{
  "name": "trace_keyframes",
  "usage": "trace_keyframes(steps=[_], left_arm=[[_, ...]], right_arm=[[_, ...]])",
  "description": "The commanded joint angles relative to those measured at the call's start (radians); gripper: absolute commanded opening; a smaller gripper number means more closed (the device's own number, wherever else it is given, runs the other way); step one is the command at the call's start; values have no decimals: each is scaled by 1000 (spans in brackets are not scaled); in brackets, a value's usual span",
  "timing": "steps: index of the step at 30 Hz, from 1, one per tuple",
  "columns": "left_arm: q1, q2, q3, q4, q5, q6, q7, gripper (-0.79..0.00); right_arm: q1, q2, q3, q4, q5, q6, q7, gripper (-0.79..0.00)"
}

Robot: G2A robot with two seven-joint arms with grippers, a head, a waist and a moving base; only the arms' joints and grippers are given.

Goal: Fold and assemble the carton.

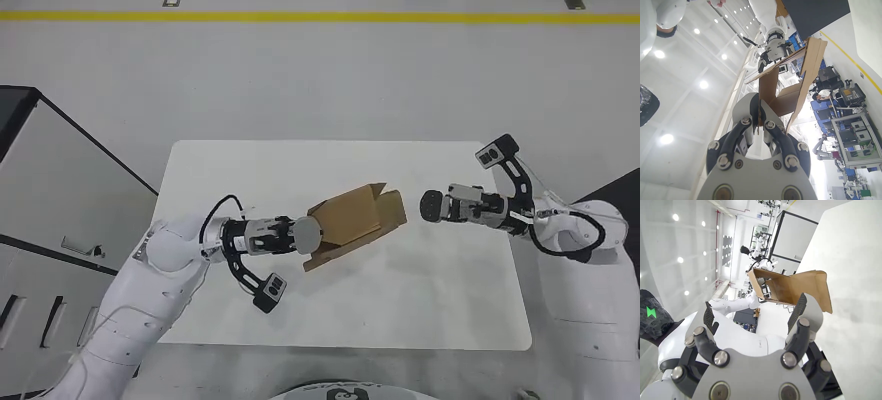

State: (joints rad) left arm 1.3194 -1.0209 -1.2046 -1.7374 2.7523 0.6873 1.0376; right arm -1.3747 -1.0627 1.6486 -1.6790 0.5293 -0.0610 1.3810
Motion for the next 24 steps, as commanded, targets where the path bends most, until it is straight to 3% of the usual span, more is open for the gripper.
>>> trace_keyframes(steps=[1, 24], left_arm=[[0, 0, 0, 0, 0, 0, 0, -785], [11, 2, 24, -29, -26, -25, -31, -785]], right_arm=[[-1, 0, 0, -1, 0, -1, 0, 0], [85, -8, -155, 83, 94, -128, 20, 0]])
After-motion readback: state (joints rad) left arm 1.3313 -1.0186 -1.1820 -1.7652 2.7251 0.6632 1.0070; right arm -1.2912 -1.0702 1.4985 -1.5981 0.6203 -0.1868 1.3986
